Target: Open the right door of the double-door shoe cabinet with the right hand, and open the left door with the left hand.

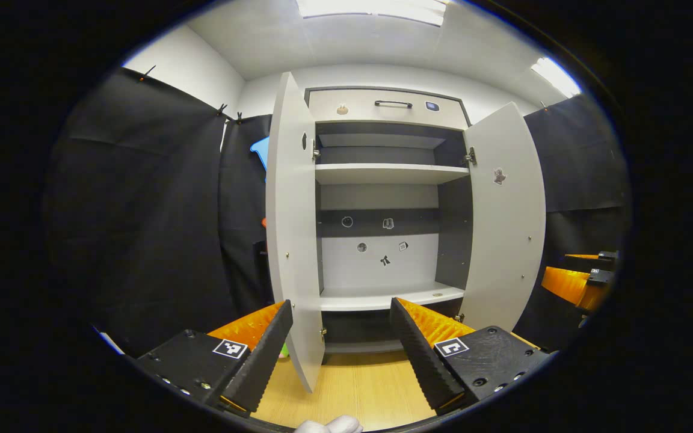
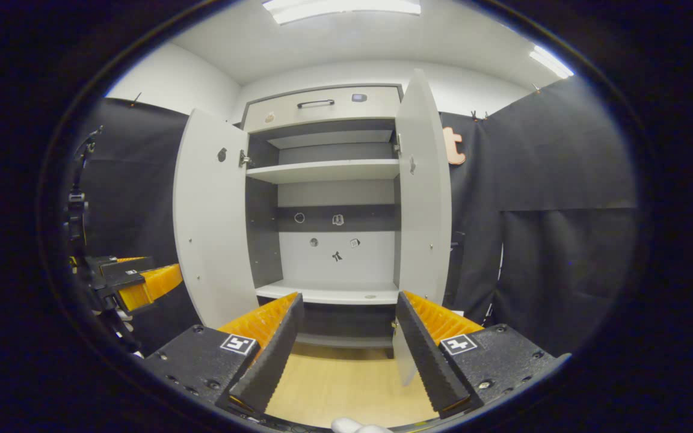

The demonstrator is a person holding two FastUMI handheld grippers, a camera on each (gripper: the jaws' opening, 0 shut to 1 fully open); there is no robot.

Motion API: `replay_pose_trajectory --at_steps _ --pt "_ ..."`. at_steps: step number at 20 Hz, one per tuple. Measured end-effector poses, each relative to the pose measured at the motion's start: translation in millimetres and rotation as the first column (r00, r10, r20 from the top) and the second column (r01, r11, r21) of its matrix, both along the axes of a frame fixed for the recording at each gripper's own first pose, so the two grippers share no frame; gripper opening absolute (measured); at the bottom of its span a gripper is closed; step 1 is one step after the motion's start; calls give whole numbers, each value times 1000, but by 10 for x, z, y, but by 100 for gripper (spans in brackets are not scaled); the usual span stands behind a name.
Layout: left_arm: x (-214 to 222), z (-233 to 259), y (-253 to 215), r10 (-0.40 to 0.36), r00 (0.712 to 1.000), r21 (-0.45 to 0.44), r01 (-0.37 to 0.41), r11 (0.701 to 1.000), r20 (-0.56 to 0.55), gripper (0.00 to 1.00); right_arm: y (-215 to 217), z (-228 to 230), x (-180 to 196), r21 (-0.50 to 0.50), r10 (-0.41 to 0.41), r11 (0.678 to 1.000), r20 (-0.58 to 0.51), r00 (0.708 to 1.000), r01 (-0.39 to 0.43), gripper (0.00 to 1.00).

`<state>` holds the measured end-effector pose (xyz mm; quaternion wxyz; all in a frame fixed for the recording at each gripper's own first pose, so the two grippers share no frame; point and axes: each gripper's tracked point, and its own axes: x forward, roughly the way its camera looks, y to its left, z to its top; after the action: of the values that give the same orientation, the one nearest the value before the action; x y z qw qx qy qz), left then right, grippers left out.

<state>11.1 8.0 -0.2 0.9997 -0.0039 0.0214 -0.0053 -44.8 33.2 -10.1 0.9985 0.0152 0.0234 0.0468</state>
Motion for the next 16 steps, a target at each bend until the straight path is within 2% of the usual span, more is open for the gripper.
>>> replay_pose_trajectory --at_steps 4,6,7,12,13,14,16 --pt "-61 -6 -105 1 1000 16 -2 1000 15 97 -43 -86 43 -6 -8 1000 -21 1000 8 96" --pt "-46 20 -105 13 999 19 -13 1000 34 100 -86 -90 63 -6 -18 1000 -18 1000 18 96" --pt "-39 9 -102 18 999 13 -19 1000 26 97 -87 -80 65 -1 -19 1000 -15 1000 19 96" --pt "-25 0 -93 22 1000 -10 -22 1000 20 96 -139 -68 79 18 -36 999 -4 999 36 96" --pt "-25 2 -84 24 999 -8 -24 1000 22 100 -149 -85 80 18 -38 999 -9 999 38 96" --pt "-24 -13 -85 23 1000 -9 -23 1000 19 96 -150 -90 87 14 -39 999 -13 999 39 96" --pt "-27 -20 -84 21 1000 -15 -21 1000 18 97 -156 -80 92 8 -45 999 -11 999 45 97"
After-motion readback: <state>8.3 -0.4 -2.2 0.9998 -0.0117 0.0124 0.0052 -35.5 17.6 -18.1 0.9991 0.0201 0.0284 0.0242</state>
